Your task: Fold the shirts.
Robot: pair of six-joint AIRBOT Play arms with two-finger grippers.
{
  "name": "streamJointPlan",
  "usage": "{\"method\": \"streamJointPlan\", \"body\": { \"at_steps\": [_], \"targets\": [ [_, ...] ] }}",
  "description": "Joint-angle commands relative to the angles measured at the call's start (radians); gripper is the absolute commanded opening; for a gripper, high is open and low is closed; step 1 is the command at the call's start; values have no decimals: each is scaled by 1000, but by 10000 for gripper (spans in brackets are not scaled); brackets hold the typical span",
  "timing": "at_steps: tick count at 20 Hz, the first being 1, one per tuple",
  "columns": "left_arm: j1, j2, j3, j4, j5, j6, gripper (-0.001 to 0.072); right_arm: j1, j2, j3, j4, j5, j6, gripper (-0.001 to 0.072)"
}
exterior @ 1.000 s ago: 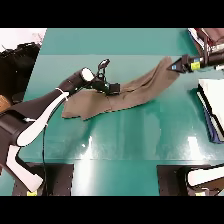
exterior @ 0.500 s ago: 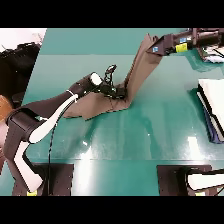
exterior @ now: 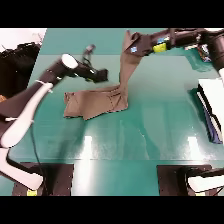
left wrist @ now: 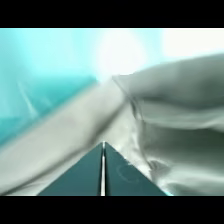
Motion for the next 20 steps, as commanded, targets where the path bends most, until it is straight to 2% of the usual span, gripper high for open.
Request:
{"method": "streamJointPlan", "body": {
  "at_steps": [1, 4, 5, 6, 7, 8, 10, 11, 12, 17, 20],
  "targets": [
    [158, 178, 1, 109, -36, 2, 29, 145, -66, 1, 36, -80, -41, 15],
    [272, 321, 1, 192, -73, 2, 29, 306, -182, 2, 184, -213, -150, 20],
    [303, 358, 1, 210, -83, 2, 29, 350, -217, 2, 190, -238, -178, 142],
    [329, 385, 0, 218, -88, 2, 29, 388, -251, 1, 189, -257, -206, 387],
    [350, 406, 1, 219, -94, 2, 29, 414, -276, 1, 188, -266, -224, 553],
    [366, 420, 1, 219, -103, 2, 29, 429, -295, 1, 179, -252, -252, 655],
    [379, 431, 0, 219, -129, 2, 29, 418, -313, 1, 153, -186, -250, 650],
    [379, 430, 0, 219, -139, 3, 29, 396, -310, 1, 121, -153, -222, 550],
    [379, 430, 0, 219, -145, 3, 29, 365, -302, 1, 78, -118, -188, 507],
    [379, 430, 0, 218, -160, 2, 29, 139, -268, -11, -165, 62, -32, 507],
    [379, 430, 0, 218, -187, 3, 29, -19, -261, -118, -170, 83, 13, 507]
  ]
}}
